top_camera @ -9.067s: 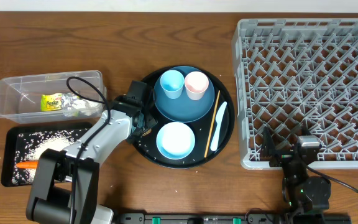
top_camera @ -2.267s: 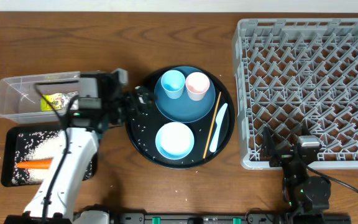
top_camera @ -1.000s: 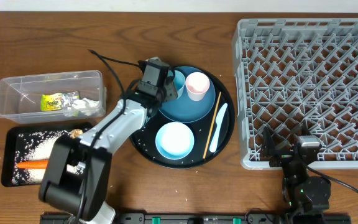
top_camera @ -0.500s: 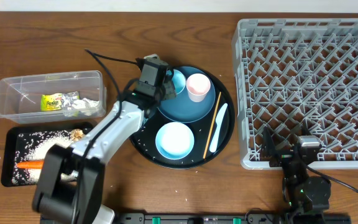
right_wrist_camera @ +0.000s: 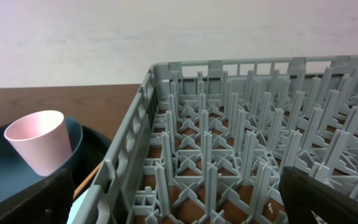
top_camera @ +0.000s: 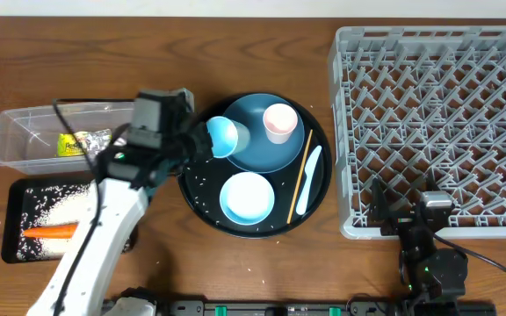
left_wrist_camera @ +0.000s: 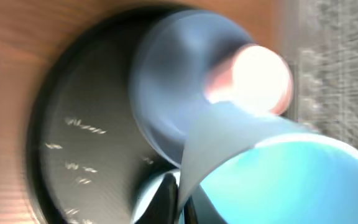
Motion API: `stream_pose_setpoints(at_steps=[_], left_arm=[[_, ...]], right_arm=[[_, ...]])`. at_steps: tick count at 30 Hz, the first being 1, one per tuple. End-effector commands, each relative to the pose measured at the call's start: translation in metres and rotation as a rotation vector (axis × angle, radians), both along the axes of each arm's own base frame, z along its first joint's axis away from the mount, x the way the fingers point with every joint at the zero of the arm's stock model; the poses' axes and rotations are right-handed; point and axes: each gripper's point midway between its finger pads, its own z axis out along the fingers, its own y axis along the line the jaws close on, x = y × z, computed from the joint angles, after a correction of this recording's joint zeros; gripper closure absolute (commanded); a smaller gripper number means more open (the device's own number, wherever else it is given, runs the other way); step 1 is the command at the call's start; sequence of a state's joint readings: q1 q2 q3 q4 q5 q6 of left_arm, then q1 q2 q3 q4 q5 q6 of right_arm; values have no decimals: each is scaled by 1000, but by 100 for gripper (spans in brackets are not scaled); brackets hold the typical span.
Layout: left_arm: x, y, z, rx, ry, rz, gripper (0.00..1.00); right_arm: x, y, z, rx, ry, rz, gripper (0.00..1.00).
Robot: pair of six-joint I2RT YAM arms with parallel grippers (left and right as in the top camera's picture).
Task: Sort waste into correct bins and load items into the dishwasher rack
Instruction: 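Turn the cup sideways and hold it out toward the right arm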
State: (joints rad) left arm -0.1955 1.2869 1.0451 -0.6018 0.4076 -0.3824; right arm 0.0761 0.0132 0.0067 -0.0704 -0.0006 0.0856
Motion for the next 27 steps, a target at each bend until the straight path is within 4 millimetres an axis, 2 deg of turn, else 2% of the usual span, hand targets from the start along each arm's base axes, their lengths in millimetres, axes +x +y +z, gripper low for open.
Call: stream_pose_setpoints(at_steps=[1,4,7,12,14,27], left_arm=[[-27,-31,55,-279,-114,-315,94],[-36,-27,77,-423,-173,-406,94],[-44,-30,91,-544,-202,-487,94],[-45,-31,86,-585,-186,-507,94],[-48,-33,91,-611,-207,-543,94],[-51,-34,90,-619,-193,-541,94]], right_arm=[[0,-6,-2,-14,4,-24,1],[0,-6,-2,-14,4,-24,1],[0,-6,-2,-14,4,-24,1],[0,-6,-2,-13,5,-24,1],[0,-6,-2,-13,5,-24,1],[0,-5,-2,-13,5,-23,1]])
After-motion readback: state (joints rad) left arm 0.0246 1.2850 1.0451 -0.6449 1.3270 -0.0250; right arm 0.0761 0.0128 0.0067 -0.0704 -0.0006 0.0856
